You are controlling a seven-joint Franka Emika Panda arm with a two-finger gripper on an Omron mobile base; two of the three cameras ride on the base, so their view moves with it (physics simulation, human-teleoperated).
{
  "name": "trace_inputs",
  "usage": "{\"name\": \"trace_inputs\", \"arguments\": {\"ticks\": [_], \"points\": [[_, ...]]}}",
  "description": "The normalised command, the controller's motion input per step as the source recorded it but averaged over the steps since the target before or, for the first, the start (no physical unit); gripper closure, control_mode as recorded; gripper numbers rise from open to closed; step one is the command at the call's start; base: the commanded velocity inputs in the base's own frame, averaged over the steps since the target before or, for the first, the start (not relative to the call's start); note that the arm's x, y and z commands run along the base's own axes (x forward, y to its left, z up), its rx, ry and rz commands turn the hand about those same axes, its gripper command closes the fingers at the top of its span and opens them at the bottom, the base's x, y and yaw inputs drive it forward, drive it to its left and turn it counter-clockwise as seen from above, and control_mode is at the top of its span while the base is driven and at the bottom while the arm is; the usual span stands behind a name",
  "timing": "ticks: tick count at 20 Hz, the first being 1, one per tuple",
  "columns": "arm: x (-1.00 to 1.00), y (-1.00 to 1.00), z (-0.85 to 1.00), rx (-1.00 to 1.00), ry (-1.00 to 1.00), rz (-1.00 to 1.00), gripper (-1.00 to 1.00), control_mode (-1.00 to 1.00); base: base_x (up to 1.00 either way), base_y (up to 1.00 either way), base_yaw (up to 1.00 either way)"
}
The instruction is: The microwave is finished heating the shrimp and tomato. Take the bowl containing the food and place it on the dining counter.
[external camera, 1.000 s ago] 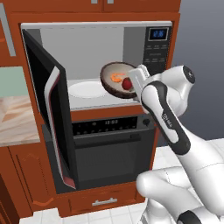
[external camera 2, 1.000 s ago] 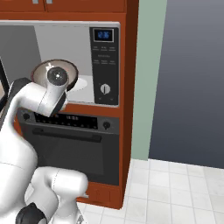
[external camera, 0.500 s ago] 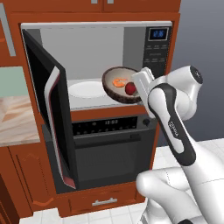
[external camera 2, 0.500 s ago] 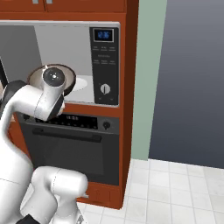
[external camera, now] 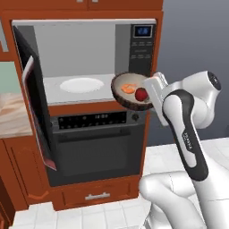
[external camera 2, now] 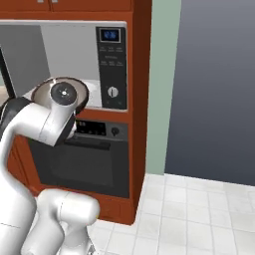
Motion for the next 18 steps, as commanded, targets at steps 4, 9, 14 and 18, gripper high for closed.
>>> {"name": "trace_inputs", "arguments": {"ticks": [4,9,14,18], "points": [[0.00,0.00,0.00,0.00,0.00,0.00,1.00,1.00,-1.00,-0.74,0.48],[0.00,0.00,0.00,0.00,0.00,0.00,1.00,1.00,-0.91,-0.58,0.80],[0.00,0.00,0.00,0.00,0.00,0.00,1.00,1.00,-0.70,-0.39,0.94],[0.00,0.00,0.00,0.00,0.00,0.00,1.00,1.00,-0.38,-0.24,1.00]]}}
